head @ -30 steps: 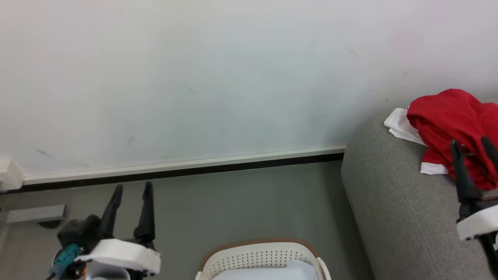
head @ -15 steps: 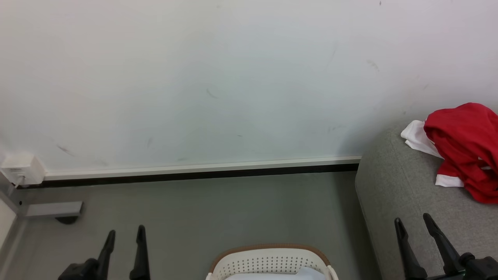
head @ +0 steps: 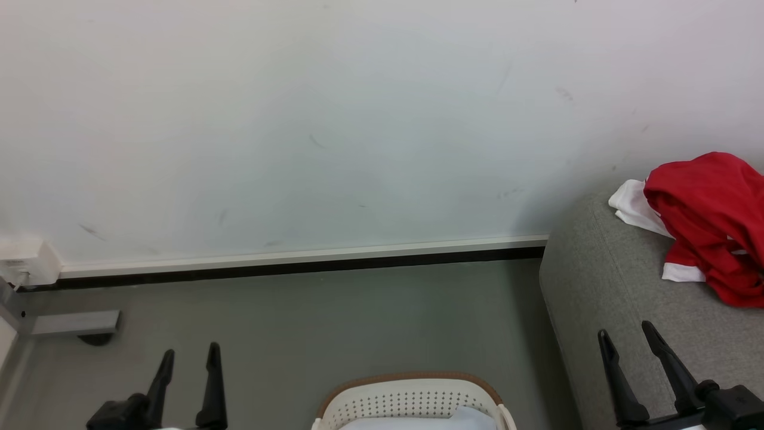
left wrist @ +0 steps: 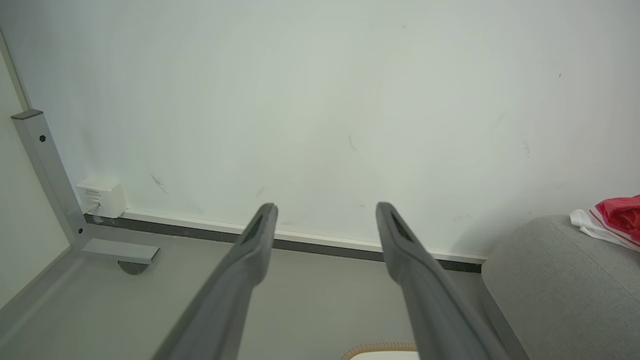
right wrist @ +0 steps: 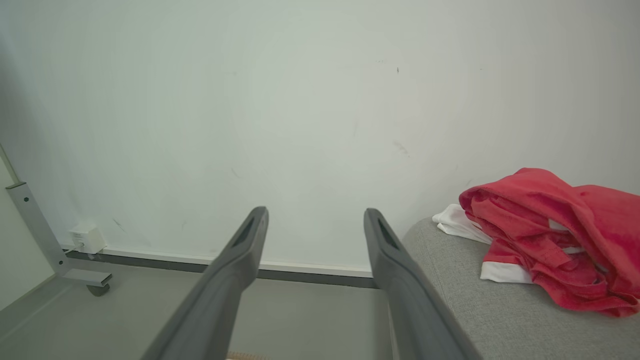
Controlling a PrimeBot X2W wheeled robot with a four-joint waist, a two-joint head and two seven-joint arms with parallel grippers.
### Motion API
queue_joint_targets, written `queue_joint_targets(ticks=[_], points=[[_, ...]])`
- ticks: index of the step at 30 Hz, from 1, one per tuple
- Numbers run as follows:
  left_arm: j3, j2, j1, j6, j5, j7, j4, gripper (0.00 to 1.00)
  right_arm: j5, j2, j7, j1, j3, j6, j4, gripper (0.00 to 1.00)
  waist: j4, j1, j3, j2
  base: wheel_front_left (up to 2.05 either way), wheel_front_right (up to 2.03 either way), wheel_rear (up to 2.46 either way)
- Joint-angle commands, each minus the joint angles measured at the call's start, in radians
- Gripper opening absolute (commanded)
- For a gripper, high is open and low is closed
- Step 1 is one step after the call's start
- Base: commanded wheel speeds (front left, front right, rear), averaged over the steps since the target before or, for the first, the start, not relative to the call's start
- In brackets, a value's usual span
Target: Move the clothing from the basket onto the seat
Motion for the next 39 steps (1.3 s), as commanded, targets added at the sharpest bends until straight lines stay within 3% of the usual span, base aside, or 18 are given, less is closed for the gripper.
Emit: queue_joint_targets(ticks=[1,4,5,8,39], points=[[0.005,0.002,-0.006,-0.005,0.008,-0.001,0.000,1.00,-0.008,-0.001,-0.003,-0.008,0.001,-0.002,0.005,1.00,-0.001,0.0000,0.000,0.0000,0.00,0.00,0.00],[0.001,0.001,-0.008,-0.012,-0.008,-0.001,0.012,1.00,-0.005,0.001,-0.003,-0.012,0.002,-0.002,0.010,1.00,-0.002,0.0000,0.000,0.0000,0.00,0.00,0.00],[-0.002,-0.002,-0.003,-0.011,-0.006,0.000,0.013,0.00,-0.001,0.003,0.000,-0.004,0.003,0.000,0.009,0.00,-0.002,0.0000,0.000,0.0000,0.00,0.00,0.00],[0.001,-0.007,0.005,-0.011,-0.016,0.008,0.038,0.00,0.009,0.011,0.004,0.011,0.006,0.000,0.024,0.00,-0.001,0.0000,0.001,0.0000,0.00,0.00,0.00],[0.019,-0.004,-0.028,-0.015,-0.526,0.143,-0.007,0.00,0.487,0.044,0.125,-0.030,-0.083,-0.001,0.041,0.00,0.014,0.0000,0.008,0.0000,0.00,0.00,0.00]])
